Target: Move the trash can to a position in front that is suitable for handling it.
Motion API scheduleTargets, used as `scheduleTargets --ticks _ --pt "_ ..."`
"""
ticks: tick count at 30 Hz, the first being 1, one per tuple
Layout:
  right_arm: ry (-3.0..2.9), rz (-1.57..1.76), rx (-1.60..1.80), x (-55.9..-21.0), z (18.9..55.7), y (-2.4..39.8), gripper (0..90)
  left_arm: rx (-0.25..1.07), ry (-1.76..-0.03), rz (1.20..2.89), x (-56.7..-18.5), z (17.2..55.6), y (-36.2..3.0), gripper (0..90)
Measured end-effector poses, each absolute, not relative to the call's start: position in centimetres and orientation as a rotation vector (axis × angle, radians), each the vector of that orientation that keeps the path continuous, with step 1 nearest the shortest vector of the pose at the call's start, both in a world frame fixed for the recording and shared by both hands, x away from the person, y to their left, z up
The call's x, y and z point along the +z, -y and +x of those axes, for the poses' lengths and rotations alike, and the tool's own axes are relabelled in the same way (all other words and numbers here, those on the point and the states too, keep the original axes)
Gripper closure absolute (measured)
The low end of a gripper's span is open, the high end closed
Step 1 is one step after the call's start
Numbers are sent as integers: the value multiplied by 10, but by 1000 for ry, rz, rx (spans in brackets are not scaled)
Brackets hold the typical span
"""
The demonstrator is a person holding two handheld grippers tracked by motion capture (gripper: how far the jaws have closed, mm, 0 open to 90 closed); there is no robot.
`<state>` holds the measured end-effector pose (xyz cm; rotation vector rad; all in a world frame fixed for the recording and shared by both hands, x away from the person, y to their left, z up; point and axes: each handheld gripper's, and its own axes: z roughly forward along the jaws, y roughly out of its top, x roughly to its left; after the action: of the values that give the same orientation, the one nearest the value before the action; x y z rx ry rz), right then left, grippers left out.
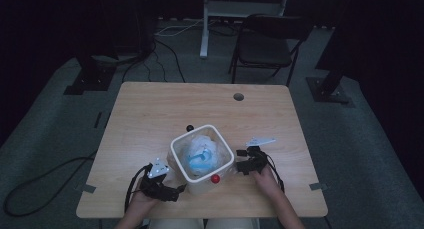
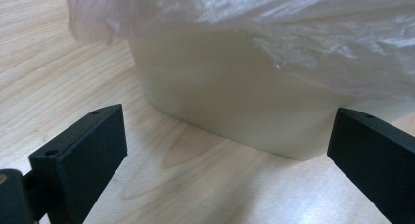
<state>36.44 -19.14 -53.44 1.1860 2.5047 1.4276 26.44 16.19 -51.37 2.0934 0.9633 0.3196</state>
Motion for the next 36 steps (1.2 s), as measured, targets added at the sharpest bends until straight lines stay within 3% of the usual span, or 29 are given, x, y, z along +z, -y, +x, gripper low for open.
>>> scheduleTargets --ticks 12,19,36 --pt "-2528 1163 1453 -534 361 204 200 256 -904 2102 -517 257 -150 2" --pt "-2493 1180 1428 -534 362 205 140 269 -889 2067 -511 255 -153 2" --pt "-2415 1259 1410 -534 336 233 136 303 -993 2018 -524 255 -216 2"
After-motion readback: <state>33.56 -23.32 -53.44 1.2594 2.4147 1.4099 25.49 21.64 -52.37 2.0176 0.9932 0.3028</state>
